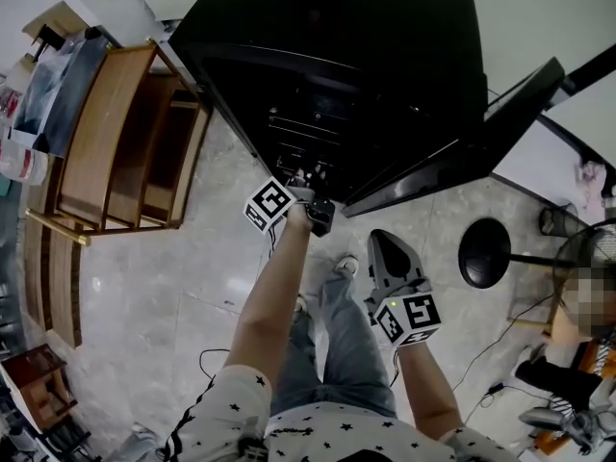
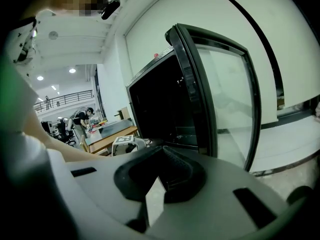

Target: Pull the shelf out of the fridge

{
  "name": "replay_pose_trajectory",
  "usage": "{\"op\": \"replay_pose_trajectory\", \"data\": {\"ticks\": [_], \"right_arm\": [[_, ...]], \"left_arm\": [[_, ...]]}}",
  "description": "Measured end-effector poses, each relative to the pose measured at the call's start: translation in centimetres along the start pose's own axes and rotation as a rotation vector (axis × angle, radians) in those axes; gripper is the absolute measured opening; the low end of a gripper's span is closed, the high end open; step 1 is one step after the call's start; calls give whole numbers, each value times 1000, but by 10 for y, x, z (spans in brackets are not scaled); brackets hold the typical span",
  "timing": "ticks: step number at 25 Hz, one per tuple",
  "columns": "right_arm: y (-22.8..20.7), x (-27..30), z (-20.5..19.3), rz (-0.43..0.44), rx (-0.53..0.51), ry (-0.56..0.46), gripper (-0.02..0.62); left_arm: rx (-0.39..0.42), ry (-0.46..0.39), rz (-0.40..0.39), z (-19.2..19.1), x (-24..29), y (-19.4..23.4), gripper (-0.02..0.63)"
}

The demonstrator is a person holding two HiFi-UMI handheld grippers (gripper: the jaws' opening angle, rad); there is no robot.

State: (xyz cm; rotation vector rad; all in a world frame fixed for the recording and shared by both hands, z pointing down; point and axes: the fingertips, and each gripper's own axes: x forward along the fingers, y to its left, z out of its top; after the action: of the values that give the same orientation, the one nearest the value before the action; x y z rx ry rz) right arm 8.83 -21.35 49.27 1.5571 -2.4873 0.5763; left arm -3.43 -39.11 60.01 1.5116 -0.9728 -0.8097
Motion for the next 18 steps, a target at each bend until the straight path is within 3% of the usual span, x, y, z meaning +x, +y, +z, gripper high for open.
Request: {"op": "replay_pose_trajectory", "data": {"ticks": [3,6,15,18], "right_arm": [[-6,3,-4,-4,2,10,-6],[-9,5,-6,-7,6,16,-6],[-21,14,-14,-11,10,28,-6],[-23,16,-15,-12,8,33,-6]], "left_arm": [[-71,-19,-42,3,15,6,114],[-99,-10,-61,3,29,11,152],[-134,-8,-57,-1,60,32,183],[-183,-40,-63,2,65,40,183]]}}
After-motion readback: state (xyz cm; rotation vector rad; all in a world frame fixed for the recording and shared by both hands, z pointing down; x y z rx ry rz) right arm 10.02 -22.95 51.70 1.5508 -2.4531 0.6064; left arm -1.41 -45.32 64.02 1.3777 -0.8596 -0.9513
